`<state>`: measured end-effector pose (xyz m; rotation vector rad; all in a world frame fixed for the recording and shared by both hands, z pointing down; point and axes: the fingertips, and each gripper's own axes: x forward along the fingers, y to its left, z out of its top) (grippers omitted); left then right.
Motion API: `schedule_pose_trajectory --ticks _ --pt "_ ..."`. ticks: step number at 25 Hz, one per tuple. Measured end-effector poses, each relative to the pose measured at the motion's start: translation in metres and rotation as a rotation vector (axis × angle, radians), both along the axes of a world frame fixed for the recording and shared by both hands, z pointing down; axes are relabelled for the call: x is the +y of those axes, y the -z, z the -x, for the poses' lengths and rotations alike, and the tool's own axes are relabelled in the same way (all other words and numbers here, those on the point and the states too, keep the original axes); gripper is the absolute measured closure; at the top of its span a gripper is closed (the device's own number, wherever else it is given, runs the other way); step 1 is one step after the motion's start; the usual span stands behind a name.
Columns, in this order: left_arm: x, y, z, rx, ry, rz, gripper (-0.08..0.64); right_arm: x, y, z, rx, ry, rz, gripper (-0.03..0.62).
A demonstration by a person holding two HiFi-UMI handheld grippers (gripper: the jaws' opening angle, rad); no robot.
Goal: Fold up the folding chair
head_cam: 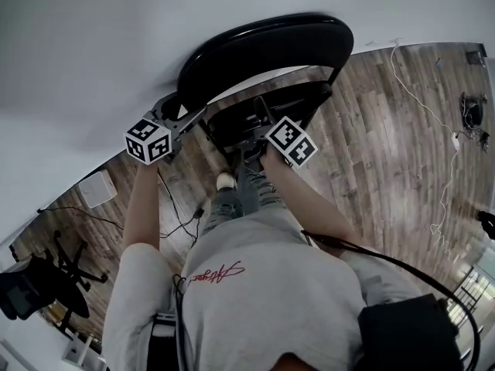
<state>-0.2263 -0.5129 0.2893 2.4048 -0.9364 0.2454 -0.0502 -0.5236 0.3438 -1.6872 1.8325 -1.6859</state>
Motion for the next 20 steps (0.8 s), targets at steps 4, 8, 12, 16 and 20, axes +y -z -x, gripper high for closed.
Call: schedule_pose_trajectory --ticks 4,8,12,16,20 --pt "0.018 0.032 0.036 0.097 0.187 -0.063 0.299 0.012 0.032 -0.051 0.353 0.079 -0.216 0.364" --pt "0.045 0.075 0.053 0.169 0.290 -0.183 0.301 0.027 0.109 -0.065 0.696 0.274 -0.575 0.377" --pt "0.082 0.110 0.002 0.136 0.179 -0.308 0.321 0.065 0.167 -0.058 0.833 0.307 -0.735 0.557" --pt "0.103 0.133 -0.049 0.156 0.197 -0.381 0.472 0.104 0.197 -0.059 0.860 0.225 -0.781 0.565" --pt "0.145 0.151 -0.106 0.194 0.071 -0.429 0.492 0.139 0.217 -0.069 0.786 0.142 -0.791 0.569"
